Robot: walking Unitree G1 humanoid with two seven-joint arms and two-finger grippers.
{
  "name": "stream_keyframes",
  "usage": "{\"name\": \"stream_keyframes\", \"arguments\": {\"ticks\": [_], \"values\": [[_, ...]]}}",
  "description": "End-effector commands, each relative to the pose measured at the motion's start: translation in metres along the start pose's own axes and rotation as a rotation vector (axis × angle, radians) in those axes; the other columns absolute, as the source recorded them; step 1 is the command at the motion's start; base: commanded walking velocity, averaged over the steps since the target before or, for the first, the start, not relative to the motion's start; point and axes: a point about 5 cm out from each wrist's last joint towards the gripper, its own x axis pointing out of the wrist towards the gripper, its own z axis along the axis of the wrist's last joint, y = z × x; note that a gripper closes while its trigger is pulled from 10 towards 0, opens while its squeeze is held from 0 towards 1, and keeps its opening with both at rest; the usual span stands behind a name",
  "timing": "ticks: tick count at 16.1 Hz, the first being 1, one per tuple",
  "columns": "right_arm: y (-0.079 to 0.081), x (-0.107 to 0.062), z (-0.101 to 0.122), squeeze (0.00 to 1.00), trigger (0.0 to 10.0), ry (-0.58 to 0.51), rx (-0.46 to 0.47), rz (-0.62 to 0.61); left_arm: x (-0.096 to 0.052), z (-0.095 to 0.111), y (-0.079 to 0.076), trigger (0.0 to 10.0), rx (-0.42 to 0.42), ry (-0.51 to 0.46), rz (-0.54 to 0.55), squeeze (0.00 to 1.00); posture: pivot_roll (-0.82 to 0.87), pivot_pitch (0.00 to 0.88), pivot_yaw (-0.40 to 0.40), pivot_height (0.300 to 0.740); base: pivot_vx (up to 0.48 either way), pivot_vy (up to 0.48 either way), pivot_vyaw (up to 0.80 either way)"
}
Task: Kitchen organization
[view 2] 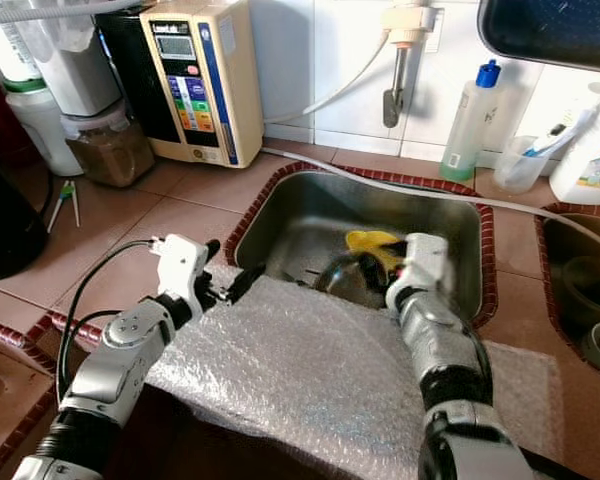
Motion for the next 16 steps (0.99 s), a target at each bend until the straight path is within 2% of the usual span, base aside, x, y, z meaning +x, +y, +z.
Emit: {"name": "stream_keyframes", "arguments": {"ticks": [1,2,4,5,6,7,8,10,13,14,16], "values": [[-0.012,-0.003,-0.021,1.0,10.0,0.085,-0.008,-0.057,-0.002,-0.001,0.001,10.0,0.002,0.004,0.004,0.0,-0.13,0.0,0.095,0.74,0.0,0.0,0.0],[-0.015,-0.005,-0.019,1.0,10.0,0.065,-0.085,-0.058,-0.003,-0.001,0.002,10.0,0.032,0.0,0.027,0.0,-0.13,0.0,0.095,0.74,0.0,0.0,0.0],[-0.013,-0.006,-0.016,1.0,10.0,0.028,-0.138,-0.045,-0.003,0.0,0.004,10.0,0.038,-0.004,0.042,0.0,-0.12,0.0,0.094,0.74,0.0,0.0,0.0],[-0.006,-0.008,-0.005,1.0,10.0,-0.067,-0.251,-0.01,-0.002,0.002,0.007,10.0,0.034,-0.008,0.077,0.0,-0.12,0.0,0.094,0.74,0.0,0.0,0.0],[0.0,-0.01,0.005,1.0,10.0,-0.15,-0.303,0.0,-0.001,0.006,0.009,10.0,0.029,-0.022,0.106,0.0,-0.12,0.0,0.095,0.74,0.0,0.0,0.0],[0.008,-0.015,0.018,0.82,10.0,-0.248,-0.36,0.024,-0.001,0.012,0.01,10.0,0.03,-0.051,0.134,0.0,-0.12,0.002,0.097,0.74,0.0,0.0,0.0],[0.013,-0.019,0.024,0.0,10.0,-0.299,-0.398,0.045,-0.001,0.016,0.01,10.0,0.028,-0.076,0.156,0.0,-0.12,0.002,0.097,0.74,0.0,0.0,0.0],[0.018,-0.029,0.033,0.0,10.0,-0.371,-0.449,0.077,-0.001,0.021,0.012,10.0,0.008,-0.109,0.229,0.0,-0.13,0.003,0.11,0.74,0.0,0.0,0.0],[0.016,-0.043,0.041,0.0,10.0,-0.427,-0.477,0.062,-0.003,0.023,0.012,10.0,0.069,-0.108,0.311,0.0,-0.13,0.004,0.113,0.74,0.0,0.0,0.0],[0.016,-0.051,0.043,0.0,10.0,-0.432,-0.501,0.054,-0.004,0.021,0.014,10.0,0.021,-0.085,0.339,0.0,-0.14,0.006,0.111,0.74,0.0,0.0,0.0],[0.015,-0.057,0.047,0.0,10.0,-0.431,-0.508,0.05,-0.007,0.021,0.015,10.0,-0.023,-0.076,0.313,0.0,-0.13,0.011,0.108,0.74,0.0,0.0,0.0]]}}
